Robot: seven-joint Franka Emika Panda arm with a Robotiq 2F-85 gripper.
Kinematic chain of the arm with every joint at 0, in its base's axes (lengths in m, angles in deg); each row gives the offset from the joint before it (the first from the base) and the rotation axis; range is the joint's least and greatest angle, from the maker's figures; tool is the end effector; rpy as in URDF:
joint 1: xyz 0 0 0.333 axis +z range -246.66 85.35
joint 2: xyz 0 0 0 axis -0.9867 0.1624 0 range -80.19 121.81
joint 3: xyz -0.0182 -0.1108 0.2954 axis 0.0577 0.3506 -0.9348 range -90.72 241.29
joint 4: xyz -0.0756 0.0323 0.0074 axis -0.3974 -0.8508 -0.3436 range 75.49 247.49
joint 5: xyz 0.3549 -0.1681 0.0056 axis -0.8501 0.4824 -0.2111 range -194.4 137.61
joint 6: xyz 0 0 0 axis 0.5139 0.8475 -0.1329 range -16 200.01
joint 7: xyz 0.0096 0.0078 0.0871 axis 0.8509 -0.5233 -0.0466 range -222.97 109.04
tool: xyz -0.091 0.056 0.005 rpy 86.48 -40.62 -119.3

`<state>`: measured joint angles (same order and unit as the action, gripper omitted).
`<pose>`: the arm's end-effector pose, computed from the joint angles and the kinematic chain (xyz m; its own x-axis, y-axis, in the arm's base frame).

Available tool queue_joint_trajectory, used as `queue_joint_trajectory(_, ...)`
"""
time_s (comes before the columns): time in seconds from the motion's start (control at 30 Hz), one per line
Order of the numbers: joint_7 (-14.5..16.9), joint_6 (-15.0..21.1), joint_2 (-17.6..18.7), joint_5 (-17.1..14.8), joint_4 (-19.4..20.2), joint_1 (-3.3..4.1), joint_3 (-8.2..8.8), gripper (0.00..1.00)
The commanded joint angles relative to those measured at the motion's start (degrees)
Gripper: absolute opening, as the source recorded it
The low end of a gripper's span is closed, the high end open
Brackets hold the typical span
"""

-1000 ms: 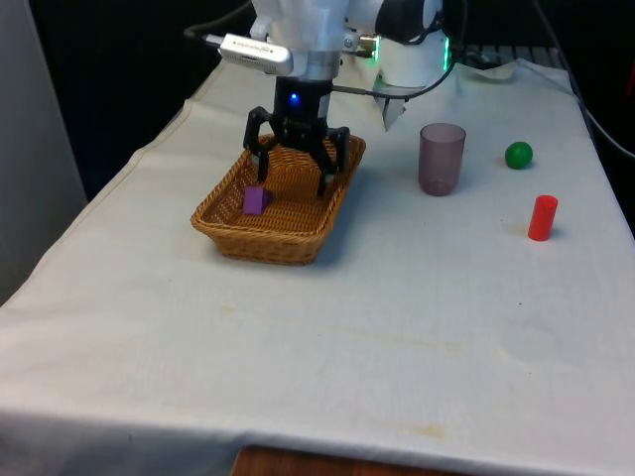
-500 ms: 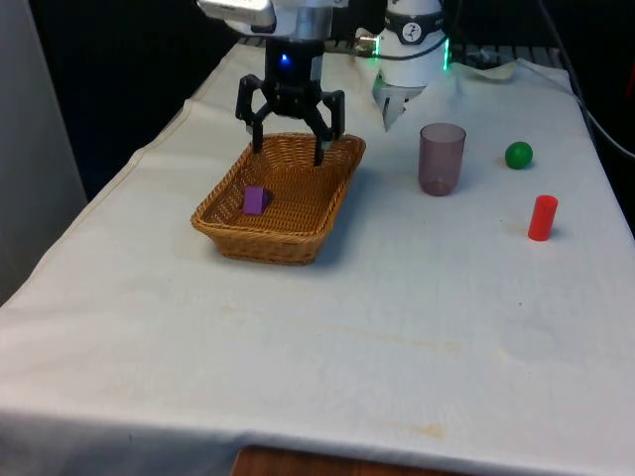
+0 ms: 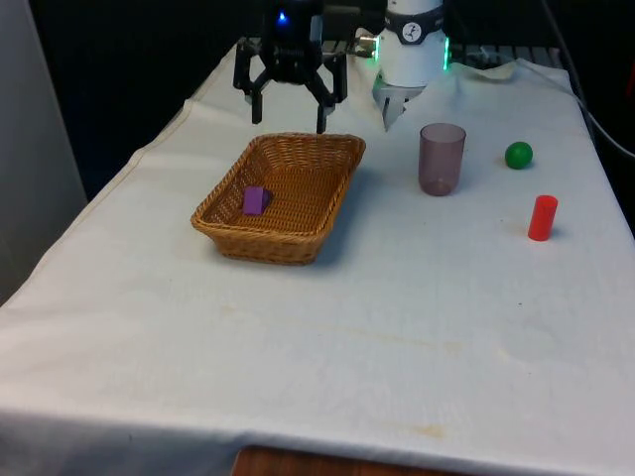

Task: Pick up the triangular block and place it into the basket.

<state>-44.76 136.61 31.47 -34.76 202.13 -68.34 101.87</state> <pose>0.5329 -0.1373 0.3015 0.9752 -0.1054 0.1948 -0.1179 -0.9916 0.0540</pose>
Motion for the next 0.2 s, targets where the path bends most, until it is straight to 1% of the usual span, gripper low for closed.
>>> queue_joint_trajectory(0.0,-0.86,0.23,0.52,0.97,-0.06,0.23,0.40,1.00)
queue_joint_trajectory(0.13,-0.52,0.17,0.40,0.63,-0.06,0.11,0.23,1.00)
queue_joint_trajectory(0.17,-0.06,0.06,0.23,0.11,0.06,0.00,0.00,1.00)
